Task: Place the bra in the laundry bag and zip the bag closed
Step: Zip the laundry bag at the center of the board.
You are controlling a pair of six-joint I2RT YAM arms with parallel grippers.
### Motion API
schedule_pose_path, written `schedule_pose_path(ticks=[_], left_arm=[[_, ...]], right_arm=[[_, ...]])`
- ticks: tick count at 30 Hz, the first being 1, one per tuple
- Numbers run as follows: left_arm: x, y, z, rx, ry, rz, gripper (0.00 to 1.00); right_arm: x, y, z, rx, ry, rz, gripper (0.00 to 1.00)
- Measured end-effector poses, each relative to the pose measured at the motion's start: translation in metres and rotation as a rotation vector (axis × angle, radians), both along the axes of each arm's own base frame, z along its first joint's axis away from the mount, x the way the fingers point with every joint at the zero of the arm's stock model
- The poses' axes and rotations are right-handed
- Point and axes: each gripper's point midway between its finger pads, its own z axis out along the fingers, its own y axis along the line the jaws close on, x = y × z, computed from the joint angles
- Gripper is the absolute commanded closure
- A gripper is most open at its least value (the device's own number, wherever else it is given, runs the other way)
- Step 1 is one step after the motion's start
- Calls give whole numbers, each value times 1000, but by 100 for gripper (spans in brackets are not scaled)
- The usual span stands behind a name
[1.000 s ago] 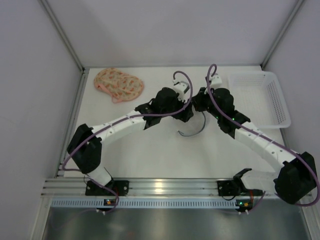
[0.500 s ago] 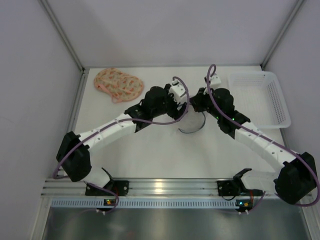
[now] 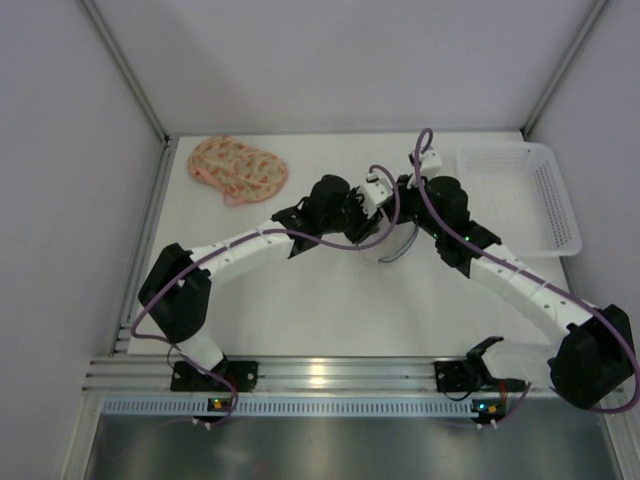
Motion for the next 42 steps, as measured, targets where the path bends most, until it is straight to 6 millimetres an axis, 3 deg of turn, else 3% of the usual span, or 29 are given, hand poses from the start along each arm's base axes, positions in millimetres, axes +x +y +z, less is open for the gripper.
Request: schedule_pose_path(ticks=[1, 2, 3, 11, 20, 21, 22, 26, 31, 36, 38, 42], left_arm=[[1, 1, 0, -1, -1, 7, 69], [2, 0, 1, -6, -2, 14, 97], [4, 0, 3, -16, -3, 24, 100], [6, 12, 8, -96, -16, 100, 100], [-43, 52, 7, -261, 26, 148, 100], [-47, 55, 8, -275, 29, 150, 96], [-52, 59, 10, -291, 32, 153, 71], [-66, 73, 20, -341, 34, 166, 33], [-64, 75, 46, -384, 10, 183, 21], [-42, 50, 81, -395, -41, 144, 20], [-31, 37, 81, -369, -62, 121, 20], [-12, 14, 55, -287, -60, 59, 22]], right_arm=[[0, 0, 1, 1, -2, 0, 100], [0, 0, 1, 2, -3, -1, 100], [0, 0, 3, 3, -7, -1, 100], [4, -9, 7, 6, -17, -62, 100], [7, -19, 6, 2, -11, -114, 100], [7, -19, 6, 1, -11, -114, 100], [7, -19, 6, 3, -9, -114, 100], [9, -21, 6, 5, -10, -120, 100], [10, -23, 6, 0, -12, -122, 100], [9, -22, 6, -1, -14, -119, 100], [9, -21, 7, 2, -16, -113, 100], [7, -18, 7, 1, -19, -95, 100]])
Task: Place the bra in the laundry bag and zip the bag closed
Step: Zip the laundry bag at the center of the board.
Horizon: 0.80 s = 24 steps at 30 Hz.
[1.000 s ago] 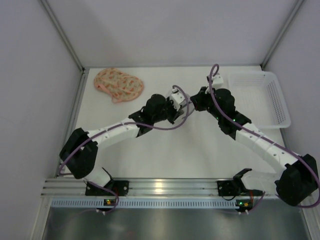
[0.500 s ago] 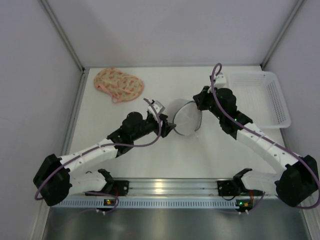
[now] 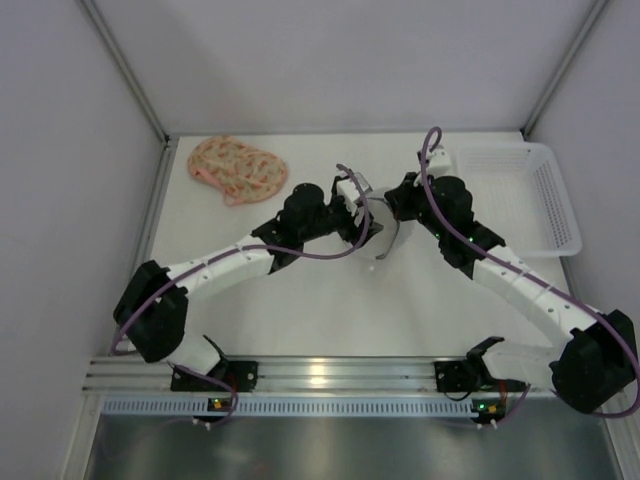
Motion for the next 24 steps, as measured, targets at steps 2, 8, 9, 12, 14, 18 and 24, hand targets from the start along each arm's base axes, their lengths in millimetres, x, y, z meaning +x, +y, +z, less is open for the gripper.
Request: schedule_pose_path(ticks=[2, 8, 9, 12, 14, 18, 24], left_arm=[[7, -8, -19, 52, 6, -32, 22], [27, -8, -32, 116, -32, -49, 22], [31, -5, -31, 121, -41, -43, 22], [39, 4, -30, 140, -59, -27, 22], [41, 10, -29, 153, -64, -20, 22], [37, 13, -12, 148, -113, -32, 22], [38, 12, 1, 173, -177, -60, 24]], right_arm=[[-1, 1, 0, -2, -1, 9, 100], [-4, 5, 1, -6, -7, 39, 100], [-5, 5, 2, -6, -10, 41, 100], [-6, 5, 6, -2, -19, 46, 100], [-6, 5, 7, -1, -22, 46, 100], [-7, 8, 8, 5, -26, 62, 100], [-10, 13, 11, 9, -37, 95, 100]])
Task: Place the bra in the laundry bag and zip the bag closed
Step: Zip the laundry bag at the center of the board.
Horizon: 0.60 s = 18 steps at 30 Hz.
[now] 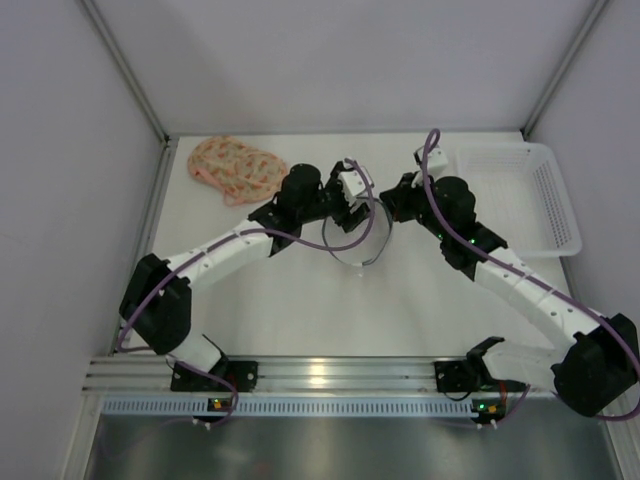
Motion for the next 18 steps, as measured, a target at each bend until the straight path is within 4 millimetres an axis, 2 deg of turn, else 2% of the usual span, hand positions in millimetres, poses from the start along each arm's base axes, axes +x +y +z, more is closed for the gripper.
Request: schedule_pose_path(ticks=[7, 11, 15, 17, 18], left_arm=[[1, -7, 6, 26, -32, -49, 22], [6, -22, 8, 16, -11, -91, 25], [12, -35, -11, 21, 47, -115, 30], [10, -38, -22, 23, 83, -124, 49], [9, -39, -24, 22, 97, -130, 64]], right_arm=[[-1, 2, 1, 0, -5, 18, 100], [-2, 4, 1, 4, -4, 25, 100], [-3, 3, -2, -3, 5, 23, 100], [-4, 1, -9, -16, 25, 20, 100], [-5, 0, -11, -20, 30, 18, 100]])
